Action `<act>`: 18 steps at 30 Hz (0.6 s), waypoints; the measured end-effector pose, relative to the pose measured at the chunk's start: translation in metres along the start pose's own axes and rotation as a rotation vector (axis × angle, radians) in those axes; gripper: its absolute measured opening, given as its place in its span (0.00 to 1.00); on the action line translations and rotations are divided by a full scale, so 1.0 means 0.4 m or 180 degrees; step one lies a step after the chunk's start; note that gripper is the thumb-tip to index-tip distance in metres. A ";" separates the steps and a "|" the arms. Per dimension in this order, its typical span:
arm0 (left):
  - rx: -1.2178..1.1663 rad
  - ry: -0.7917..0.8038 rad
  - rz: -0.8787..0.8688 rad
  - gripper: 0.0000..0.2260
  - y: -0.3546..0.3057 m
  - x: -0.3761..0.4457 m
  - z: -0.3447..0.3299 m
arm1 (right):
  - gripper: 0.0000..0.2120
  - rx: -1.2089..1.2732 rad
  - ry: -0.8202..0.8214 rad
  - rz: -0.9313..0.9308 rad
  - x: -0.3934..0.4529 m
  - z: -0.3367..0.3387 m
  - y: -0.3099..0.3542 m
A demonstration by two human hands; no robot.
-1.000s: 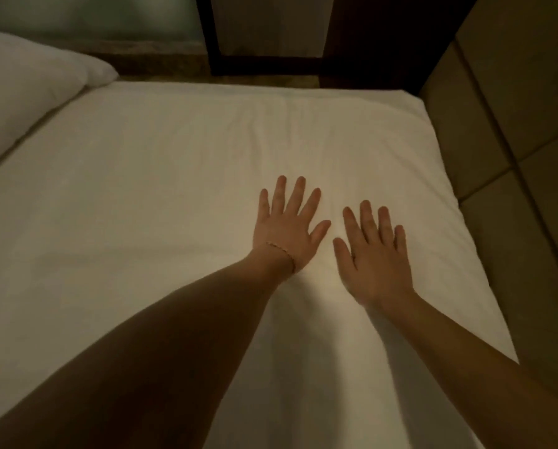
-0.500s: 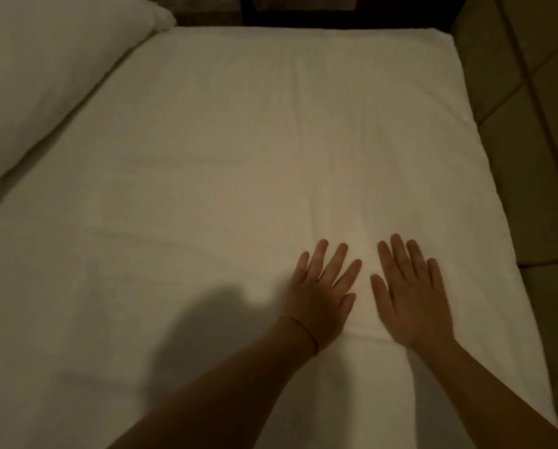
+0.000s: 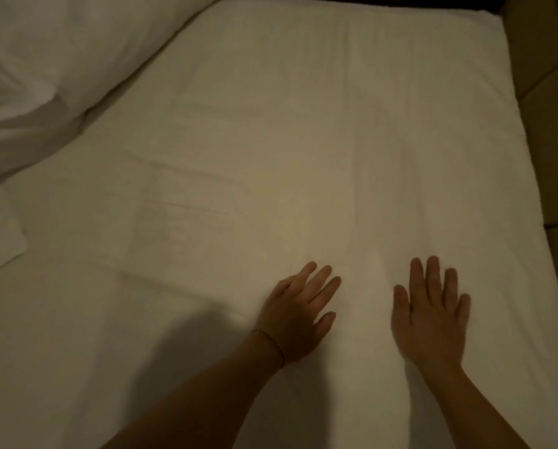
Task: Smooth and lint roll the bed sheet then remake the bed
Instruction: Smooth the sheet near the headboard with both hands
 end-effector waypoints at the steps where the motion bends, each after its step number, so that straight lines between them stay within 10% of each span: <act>1: 0.0028 0.0040 0.0054 0.26 0.001 -0.030 -0.001 | 0.29 0.0129 0.0029 -0.0151 -0.023 -0.005 0.023; 8: -0.0086 0.0133 0.0236 0.27 -0.025 -0.169 -0.019 | 0.27 -0.0200 0.0153 0.1619 -0.279 -0.074 0.071; 18: 0.0055 0.0382 0.0260 0.28 -0.002 -0.386 -0.013 | 0.32 0.0179 -0.0047 0.0115 -0.404 -0.102 -0.036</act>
Point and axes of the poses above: each hand's wrist, its own x-axis towards the middle knuckle, its own z-axis out of the back of the hand, y = z × x, the point moved 3 cm from there along x, towards the middle knuckle, and after that the axes turned 9 degrees about -z, right-handed, at the moved point
